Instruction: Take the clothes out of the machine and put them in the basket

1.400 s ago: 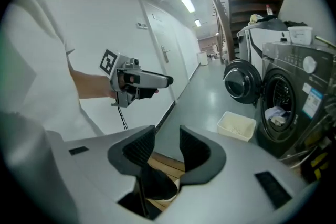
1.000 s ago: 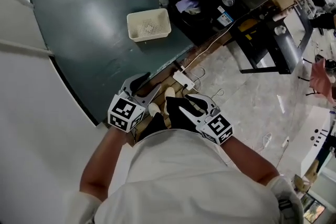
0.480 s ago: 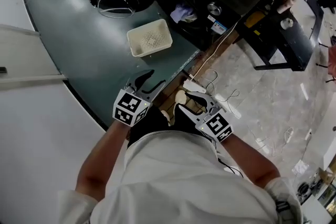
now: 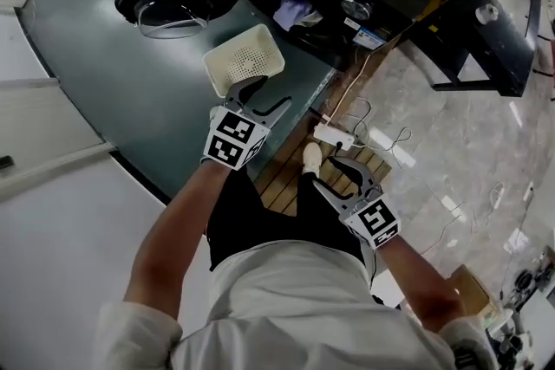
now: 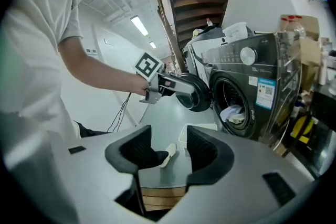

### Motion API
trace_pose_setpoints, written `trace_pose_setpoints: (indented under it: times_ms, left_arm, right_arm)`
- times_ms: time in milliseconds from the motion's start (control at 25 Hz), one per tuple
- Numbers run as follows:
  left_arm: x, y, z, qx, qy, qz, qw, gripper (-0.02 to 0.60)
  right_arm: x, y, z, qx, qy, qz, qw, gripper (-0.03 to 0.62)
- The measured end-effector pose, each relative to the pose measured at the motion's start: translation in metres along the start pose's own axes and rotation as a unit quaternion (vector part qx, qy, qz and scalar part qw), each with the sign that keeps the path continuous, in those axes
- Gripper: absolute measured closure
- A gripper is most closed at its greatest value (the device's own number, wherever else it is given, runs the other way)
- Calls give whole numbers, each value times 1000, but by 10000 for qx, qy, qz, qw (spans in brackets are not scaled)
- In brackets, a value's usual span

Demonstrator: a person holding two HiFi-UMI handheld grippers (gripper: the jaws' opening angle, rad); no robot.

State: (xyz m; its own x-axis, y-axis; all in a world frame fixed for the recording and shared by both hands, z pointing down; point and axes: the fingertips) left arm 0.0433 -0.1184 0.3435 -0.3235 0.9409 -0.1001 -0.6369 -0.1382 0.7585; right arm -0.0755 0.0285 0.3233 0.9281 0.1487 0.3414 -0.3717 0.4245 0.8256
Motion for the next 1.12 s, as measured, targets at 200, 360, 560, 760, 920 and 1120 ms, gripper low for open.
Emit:
trace_pose_setpoints:
  times_ms: [200,360,560,760,920,1120]
  left_arm:
    - [-41,19,70,-103,188,331,9992,291]
    - [-80,26,121,-67,408,450,9981,279]
    - [-118,36,168,-196,557,704,9958,265]
    - [-149,56,222,-329,653,911,9932,245]
    - [-174,69,261,-563,595,1116,9904,219]
    - [-202,78,309,-718,469,1311,9876,202]
  right_arm:
    - [9,18,41,-237,209,49,9995,356]
    - [23,27,83,-320,423,131,9985,349]
    - [39,37,127,-295,673,241,9970,335]
    - [55,43,160,-172,953,352,9947,290]
    - [65,55,175,-131,1151,540,9918,257]
    - [68,72,188,-95,1304,800,9882,214]
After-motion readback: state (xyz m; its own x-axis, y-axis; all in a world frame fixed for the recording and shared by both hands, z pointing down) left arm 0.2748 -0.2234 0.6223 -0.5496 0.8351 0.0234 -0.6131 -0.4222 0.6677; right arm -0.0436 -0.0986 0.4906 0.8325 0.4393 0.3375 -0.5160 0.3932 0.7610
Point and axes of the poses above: the fingertips, and each gripper's own axes: z forward along the fingers, x to its right, y out of its underside, and after that the axes turned 2 degrees about -y, right-handed
